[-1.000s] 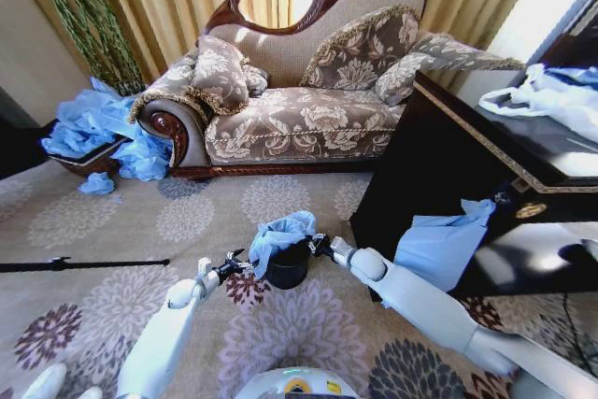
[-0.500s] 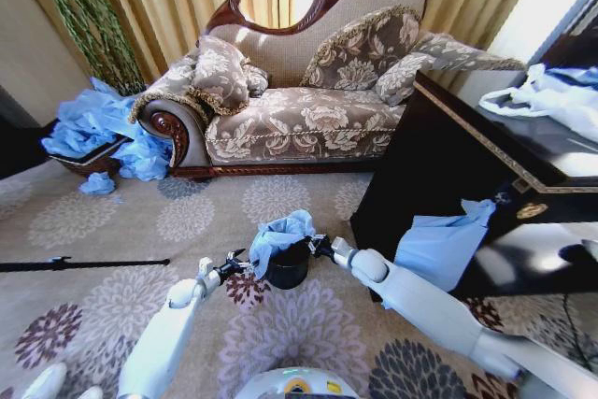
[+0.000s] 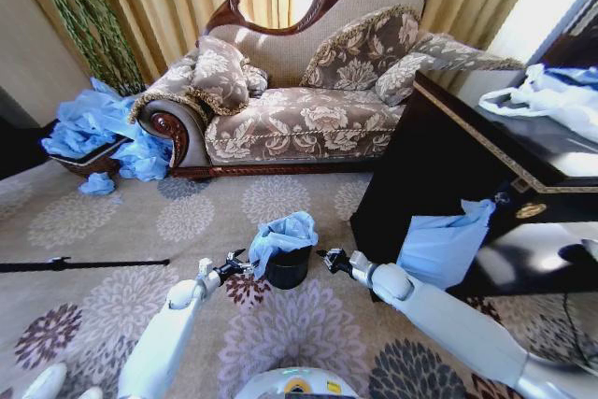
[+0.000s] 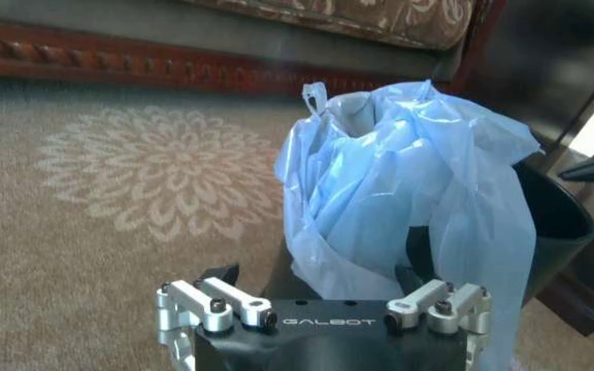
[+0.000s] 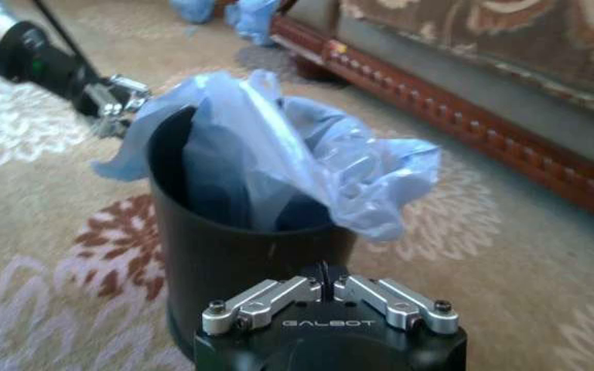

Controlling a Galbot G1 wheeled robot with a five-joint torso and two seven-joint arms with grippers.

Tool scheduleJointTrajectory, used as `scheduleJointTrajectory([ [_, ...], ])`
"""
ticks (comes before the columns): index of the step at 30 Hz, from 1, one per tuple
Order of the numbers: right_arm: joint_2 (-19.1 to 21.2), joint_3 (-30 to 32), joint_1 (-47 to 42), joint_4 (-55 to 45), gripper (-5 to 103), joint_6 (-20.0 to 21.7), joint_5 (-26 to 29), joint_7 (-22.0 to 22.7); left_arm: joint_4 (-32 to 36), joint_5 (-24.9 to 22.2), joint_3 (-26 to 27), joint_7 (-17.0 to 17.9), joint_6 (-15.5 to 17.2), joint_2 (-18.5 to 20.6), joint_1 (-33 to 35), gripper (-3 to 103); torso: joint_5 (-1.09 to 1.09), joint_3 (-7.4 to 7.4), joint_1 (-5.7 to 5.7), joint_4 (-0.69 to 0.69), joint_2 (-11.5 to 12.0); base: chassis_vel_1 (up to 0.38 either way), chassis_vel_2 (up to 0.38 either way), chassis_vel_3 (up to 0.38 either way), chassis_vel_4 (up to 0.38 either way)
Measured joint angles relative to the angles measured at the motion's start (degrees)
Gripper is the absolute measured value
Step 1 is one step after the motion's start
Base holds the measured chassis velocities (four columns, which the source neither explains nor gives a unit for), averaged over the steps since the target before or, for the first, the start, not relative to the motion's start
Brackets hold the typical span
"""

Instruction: Place a garbage bag over the trash bin.

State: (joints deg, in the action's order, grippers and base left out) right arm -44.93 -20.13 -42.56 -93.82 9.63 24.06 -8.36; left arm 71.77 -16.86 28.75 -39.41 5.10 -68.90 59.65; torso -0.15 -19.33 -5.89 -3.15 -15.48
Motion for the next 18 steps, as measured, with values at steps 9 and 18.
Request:
scheduleJointTrajectory([
  [9, -0.15, 8.49, -8.67, -4.45, 17, 0.32, 2.35, 5.90, 2.11, -1.56, 0.50, -2.60, -1.09, 3.28, 1.40, 100, 0.00, 0.00, 0.00, 0.00, 0.00, 0.000, 0.000, 0.000, 0.000],
  [18, -0.10, 16.52, -15.69, -6.40, 49, -0.20, 2.68, 6.61, -3.25, 4.45, 0.74, -7.73, -7.11, 6.18, -0.52, 100, 0.00, 0.00, 0.00, 0.00, 0.00, 0.000, 0.000, 0.000, 0.000],
])
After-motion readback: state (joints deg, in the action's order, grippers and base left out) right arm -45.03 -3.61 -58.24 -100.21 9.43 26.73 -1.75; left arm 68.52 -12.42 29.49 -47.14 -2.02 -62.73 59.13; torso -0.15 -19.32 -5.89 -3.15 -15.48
